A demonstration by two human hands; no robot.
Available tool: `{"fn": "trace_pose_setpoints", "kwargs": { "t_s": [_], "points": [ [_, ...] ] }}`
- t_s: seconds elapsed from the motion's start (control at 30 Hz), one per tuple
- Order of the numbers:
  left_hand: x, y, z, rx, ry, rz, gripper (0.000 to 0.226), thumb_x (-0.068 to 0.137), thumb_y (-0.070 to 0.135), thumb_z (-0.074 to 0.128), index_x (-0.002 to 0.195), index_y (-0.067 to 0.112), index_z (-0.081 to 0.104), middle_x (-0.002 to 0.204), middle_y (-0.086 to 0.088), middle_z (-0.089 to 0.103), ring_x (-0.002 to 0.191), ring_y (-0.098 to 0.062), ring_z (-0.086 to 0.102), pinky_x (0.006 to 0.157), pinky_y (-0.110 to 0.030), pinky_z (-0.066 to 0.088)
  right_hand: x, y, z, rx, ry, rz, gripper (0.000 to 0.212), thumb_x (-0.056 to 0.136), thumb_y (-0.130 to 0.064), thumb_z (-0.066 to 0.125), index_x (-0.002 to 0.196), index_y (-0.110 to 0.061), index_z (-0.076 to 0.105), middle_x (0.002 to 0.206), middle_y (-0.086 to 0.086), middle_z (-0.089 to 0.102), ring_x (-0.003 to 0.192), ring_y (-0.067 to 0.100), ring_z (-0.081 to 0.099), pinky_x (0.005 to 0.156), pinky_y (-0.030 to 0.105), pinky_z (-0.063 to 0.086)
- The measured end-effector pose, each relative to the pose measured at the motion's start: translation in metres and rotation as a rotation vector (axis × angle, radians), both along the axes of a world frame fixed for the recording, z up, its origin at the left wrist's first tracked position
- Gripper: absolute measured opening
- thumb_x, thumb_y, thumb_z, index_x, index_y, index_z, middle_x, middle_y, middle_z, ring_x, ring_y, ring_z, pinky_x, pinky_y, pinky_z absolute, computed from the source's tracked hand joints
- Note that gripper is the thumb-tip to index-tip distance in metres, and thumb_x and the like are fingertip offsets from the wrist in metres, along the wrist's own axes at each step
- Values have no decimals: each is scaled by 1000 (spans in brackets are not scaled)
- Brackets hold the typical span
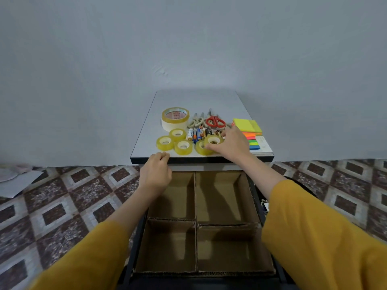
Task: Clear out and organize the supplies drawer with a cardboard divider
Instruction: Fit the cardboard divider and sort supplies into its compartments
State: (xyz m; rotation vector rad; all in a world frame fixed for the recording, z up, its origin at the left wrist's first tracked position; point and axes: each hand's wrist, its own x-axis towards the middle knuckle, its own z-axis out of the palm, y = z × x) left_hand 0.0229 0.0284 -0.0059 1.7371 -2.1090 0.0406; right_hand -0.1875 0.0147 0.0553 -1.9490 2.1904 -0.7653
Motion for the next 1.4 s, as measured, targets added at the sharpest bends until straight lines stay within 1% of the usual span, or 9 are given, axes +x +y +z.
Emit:
{"fn": "trace_pose_setpoints", "kwargs": {
  "t_s": [0.2, 0.5, 0.6, 0.67, 0.77, 0.9, 1.03, 1.23, 1.4],
  "points": [
    [1, -2, 0, -16, -25, -5, 45, 95, 20, 45, 139, 12, 42, 139, -2, 46, 126, -16, 42, 97, -27, 41, 7, -4, -8, -42, -42, -45, 53, 74, -50, 72, 101, -6, 58, 123, 8, 53, 110, 21, 51, 73, 26, 36],
    [4, 0, -3, -20, -20, -41, 52, 92, 28, 49, 140, 11, 40, 140, -3, 46, 126, -17, 42, 96, -29, 41, -2, 15, -20, -108, -229, -22, 53, 73, -47, 74, 109, -11, 59, 119, 2, 55, 109, 17, 50, 77, 26, 38],
    [4, -2, -3, -23, -43, -37, 50, 92, 31, 50, 138, 12, 45, 139, -3, 48, 126, -18, 43, 106, -35, 32, -7, 30, -23, -138, -286, 13, 47, 72, -38, 76, 106, -11, 59, 113, 2, 54, 103, 16, 48, 79, 26, 38],
    [7, -7, 1, -35, 21, -24, 40, 91, 31, 52, 127, 14, 58, 131, -3, 56, 121, -19, 48, 110, -43, 22, -9, 39, -25, -136, -319, 38, 45, 71, -33, 77, 105, -9, 59, 107, 1, 52, 97, 13, 46, 76, 24, 37],
    [13, -20, 14, -148, 277, -16, 24, 85, 20, 61, 103, 6, 69, 110, -12, 62, 104, -25, 55, 95, -37, 34, -17, 54, -31, -96, -348, 86, 44, 68, -31, 80, 101, -11, 59, 102, 1, 54, 91, 15, 53, 72, 24, 44],
    [14, -43, 32, 13, 312, -79, 49, 80, 11, 66, 126, 3, 49, 132, -16, 45, 121, -28, 43, 96, -28, 33, -29, 72, -40, -6, -316, 150, 42, 67, -28, 80, 98, -18, 55, 99, -1, 55, 88, 11, 52, 66, 16, 40],
    [10, -60, 32, 194, 200, -130, 69, 83, 14, 63, 143, 11, 29, 142, -14, 40, 128, -31, 40, 103, -36, 33, -38, 79, -50, 79, -275, 138, 46, 67, -29, 79, 104, -17, 54, 102, -1, 54, 94, 14, 53, 78, 28, 49],
    [17, -69, 26, 166, 142, -67, 64, 85, 22, 64, 141, 12, 35, 132, -17, 51, 120, -34, 46, 98, -40, 36, -42, 82, -64, 148, -241, 149, 59, 71, -29, 78, 120, -12, 52, 113, 0, 52, 102, 12, 50, 83, 23, 44],
    [31, -45, 27, 32, 299, 5, 66, 79, 22, 72, 136, 10, 42, 121, -17, 54, 112, -33, 46, 94, -39, 37, -44, 83, -70, 211, -172, 155, 62, 76, -31, 74, 131, -13, 50, 120, 4, 49, 113, 15, 45, 90, 24, 38]
  ]
}}
